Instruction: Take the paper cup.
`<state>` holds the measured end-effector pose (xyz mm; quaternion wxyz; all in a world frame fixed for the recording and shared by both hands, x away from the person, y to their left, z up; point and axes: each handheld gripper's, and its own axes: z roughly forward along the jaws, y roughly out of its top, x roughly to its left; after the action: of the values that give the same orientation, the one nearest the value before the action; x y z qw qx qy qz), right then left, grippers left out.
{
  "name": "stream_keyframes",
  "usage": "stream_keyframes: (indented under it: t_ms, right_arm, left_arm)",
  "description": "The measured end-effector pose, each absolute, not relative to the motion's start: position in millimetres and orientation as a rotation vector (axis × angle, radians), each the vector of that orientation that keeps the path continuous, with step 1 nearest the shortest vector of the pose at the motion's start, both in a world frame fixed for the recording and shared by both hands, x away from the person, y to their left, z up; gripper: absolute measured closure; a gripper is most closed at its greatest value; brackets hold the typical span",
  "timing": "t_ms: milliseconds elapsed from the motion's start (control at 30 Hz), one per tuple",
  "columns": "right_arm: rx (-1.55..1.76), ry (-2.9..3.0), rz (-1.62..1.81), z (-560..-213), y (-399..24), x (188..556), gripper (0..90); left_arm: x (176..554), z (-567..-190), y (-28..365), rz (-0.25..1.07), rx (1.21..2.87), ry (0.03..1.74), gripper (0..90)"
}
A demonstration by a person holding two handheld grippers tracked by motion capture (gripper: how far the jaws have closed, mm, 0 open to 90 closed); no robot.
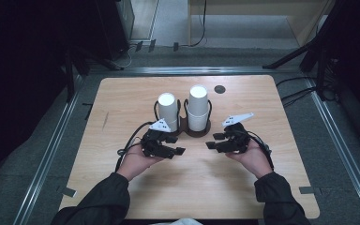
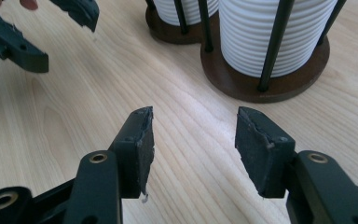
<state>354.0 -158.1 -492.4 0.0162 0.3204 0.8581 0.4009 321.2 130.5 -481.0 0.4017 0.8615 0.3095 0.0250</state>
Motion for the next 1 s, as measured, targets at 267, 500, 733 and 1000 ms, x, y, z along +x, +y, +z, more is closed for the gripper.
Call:
stream_keyframes:
  t_ms: [267,500,733,1000]
  right_arm:
    - [0.976,2.711,1.225,-495.3,-158.0,354.3,42.3]
    - [0.936,2.729,1.2,-496.9,-156.5,353.5,39.7]
    - [0.935,2.724,1.203,-496.6,-159.2,353.1,39.3]
    - [0.949,2.739,1.211,-496.9,-162.6,352.2,41.8]
  left_arm:
    - [321.2,-482.4,127.9,0.058,2.183,0.798,42.7]
    - [322.0,-484.8,126.7,0.03,2.185,0.821,40.8]
    - [322.7,-483.7,126.0,0.022,2.158,0.828,40.4]
    - [322.4,-483.7,125.2,0.03,2.166,0.813,44.8]
